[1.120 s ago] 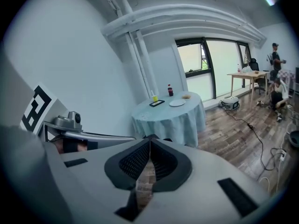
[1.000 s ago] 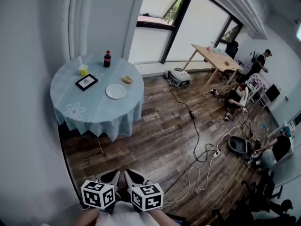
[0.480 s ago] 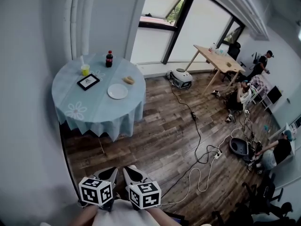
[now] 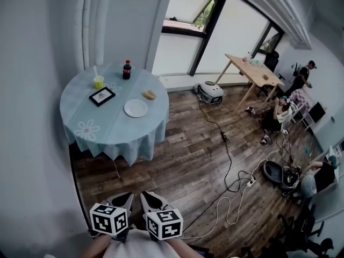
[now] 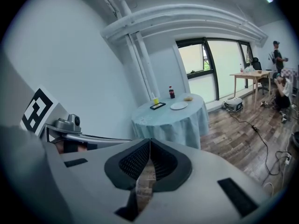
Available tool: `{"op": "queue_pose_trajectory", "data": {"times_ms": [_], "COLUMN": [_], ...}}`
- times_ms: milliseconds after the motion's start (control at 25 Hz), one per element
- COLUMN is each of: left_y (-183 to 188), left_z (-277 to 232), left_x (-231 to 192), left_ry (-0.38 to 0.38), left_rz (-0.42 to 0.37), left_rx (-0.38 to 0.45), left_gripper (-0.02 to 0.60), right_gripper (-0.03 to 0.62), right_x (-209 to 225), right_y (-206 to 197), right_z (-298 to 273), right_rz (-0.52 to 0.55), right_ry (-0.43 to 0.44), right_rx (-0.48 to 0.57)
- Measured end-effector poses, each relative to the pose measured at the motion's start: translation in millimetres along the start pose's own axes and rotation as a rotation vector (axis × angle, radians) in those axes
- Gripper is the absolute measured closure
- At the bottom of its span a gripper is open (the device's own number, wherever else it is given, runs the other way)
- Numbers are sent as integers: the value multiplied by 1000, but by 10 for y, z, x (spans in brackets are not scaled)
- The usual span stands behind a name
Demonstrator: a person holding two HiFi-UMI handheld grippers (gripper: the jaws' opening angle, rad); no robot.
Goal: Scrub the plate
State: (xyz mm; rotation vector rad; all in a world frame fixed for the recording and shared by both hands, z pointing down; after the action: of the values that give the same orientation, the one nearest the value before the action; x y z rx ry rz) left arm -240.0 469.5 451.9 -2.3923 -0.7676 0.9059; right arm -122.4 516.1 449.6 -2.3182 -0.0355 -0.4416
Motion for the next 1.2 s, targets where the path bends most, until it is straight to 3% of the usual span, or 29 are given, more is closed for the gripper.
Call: {"op": "queue_pose_trajectory", "data": {"times_ms": [280,400,840,1200], "left_y": [98,276,765,1096], "left_z": [-184,-233,-657,-953], "left_x": [-182,-207,-167,-281], "left_ry": [53,70,17,25], "left_rz": [52,53,32,41], "left_rx": [-36,-15,-13,-32], "left_gripper": [574,574,574,574], "right_gripper": [560,560,559,557], "right_x": [225,325,754,1028], "right_y": [104,309,735,1029], "right_z": [-272,-319,-474,-728], "right_rz": [-54,-38,-36,-44], "right_ry": [36,34,26,71], "right_rx": [-36,-25,-49,-61]}}
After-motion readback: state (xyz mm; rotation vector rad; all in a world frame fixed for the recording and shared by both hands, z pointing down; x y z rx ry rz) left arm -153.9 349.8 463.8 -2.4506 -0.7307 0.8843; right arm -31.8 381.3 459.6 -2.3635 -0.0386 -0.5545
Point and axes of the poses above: the fingertips, and each gripper's own axes: z backward along the fingers, x to its right, y out of its top, the point moved 8 cm from there along z, backward along the fingers, and after that the axes turned 13 degrees about -x, right-handed, at the moved point
